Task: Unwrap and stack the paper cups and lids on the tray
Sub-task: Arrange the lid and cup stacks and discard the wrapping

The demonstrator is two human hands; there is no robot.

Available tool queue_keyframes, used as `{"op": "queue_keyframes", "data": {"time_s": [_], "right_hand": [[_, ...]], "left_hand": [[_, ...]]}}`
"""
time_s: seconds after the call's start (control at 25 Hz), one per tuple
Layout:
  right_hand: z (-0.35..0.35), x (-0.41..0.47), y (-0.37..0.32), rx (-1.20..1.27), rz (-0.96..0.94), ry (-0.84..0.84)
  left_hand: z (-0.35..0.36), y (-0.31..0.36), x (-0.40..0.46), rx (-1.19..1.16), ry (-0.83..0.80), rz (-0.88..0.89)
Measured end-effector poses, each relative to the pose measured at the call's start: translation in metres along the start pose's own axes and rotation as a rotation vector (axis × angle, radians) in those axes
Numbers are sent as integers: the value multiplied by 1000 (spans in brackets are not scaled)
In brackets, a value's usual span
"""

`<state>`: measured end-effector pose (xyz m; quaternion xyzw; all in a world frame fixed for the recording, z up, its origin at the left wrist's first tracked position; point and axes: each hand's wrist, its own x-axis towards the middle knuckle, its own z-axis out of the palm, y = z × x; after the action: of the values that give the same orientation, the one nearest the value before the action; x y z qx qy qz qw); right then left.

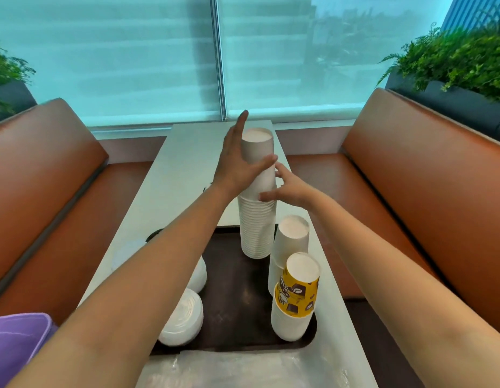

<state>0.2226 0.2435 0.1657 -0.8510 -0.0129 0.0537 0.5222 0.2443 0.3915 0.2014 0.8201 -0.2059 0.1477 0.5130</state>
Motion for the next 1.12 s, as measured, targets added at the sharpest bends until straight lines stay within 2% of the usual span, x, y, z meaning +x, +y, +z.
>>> {"op": "queue_keyframes", "data": {"time_s": [0.12,0.32,0.6,1.12], "right_hand": [[5,9,-7,16,16,8],[2,3,-31,-183,90,-106],[27,-29,-51,-301,67,-128],[55,-99,-63,-493,2,-75]], "left_hand": [[7,0,3,42,-22,-27],[-1,3,-7,120,14,-57],[-25,10,-41,139,14,-97],[-48,33,-108,139,26,-45]]}}
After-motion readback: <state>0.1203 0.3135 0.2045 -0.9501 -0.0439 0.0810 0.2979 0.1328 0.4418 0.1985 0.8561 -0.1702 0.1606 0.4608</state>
